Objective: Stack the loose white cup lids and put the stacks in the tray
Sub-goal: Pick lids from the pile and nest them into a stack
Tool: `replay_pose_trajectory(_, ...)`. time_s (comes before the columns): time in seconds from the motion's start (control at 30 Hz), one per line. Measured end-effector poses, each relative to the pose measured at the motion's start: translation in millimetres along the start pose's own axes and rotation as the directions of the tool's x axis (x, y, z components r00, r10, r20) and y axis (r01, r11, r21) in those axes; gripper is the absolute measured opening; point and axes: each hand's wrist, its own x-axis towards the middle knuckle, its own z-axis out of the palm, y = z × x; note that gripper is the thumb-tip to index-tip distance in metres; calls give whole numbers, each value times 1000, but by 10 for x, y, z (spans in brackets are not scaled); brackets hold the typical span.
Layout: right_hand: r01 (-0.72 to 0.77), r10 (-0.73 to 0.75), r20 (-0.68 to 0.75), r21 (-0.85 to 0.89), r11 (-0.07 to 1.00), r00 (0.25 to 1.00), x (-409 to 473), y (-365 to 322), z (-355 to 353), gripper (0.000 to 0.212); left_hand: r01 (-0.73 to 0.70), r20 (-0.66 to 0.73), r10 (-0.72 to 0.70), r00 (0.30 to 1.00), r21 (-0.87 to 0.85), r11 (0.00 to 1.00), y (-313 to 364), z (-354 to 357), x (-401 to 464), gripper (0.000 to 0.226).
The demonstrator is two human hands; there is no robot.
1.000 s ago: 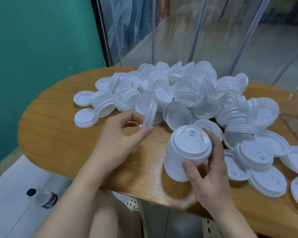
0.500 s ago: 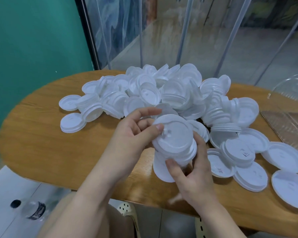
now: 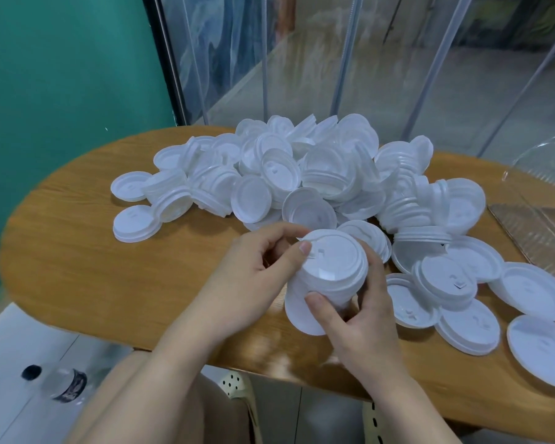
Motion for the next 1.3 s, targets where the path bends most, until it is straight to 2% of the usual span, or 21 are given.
replay_pose_trajectory(0.17,-47,47,-16,1,999,999,-12,22,1,94,-7,-4,7,1000,5,1000,-8,-2,8,19)
replay_pose_trajectory(0.3,-31,31,-11,-34,999,999,-3,4,-5,87,-35,-29,36,999,49,998,-73,-53,66,24)
replay_pose_trajectory(0.4,-26,25,-15,-56,998,1000,-1,11,-14,81,-31,-119,57,991,217,976,-314,-108,274,15)
replay_pose_trajectory(0.5,-41,40,-15,-59,997,999,-12,41,-17,81,-90,-41,120,992,447,890,-545,-115,515,29)
replay_pose_trajectory(0.67,-29,27,-31,-67,997,999,8,68,-15,82,-210,26,260,965,669,713,-743,23,768,49)
replay_pose_trajectory(0.77,-20,18,-35,-85,996,999,14,94,-22,83,-200,13,262,965,686,700,-834,50,818,43)
replay_pose_trajectory(1.0,-13,9,-49,-94,995,999,20,95,-22,85,-153,-75,281,957,690,707,-853,-21,819,2)
replay_pose_trajectory(1.1,-31,26,-51,-88,996,998,13,86,-29,86,-167,-42,282,959,717,677,-839,-95,735,6)
replay_pose_trajectory(1.2,-26,23,-48,-82,996,999,13,69,-29,87,-135,-63,247,967,697,705,-864,-164,667,9)
replay_pose_trajectory(1.3,-33,31,-45,-42,999,998,25,36,-15,84,-138,-62,238,969,666,733,-871,-183,627,38)
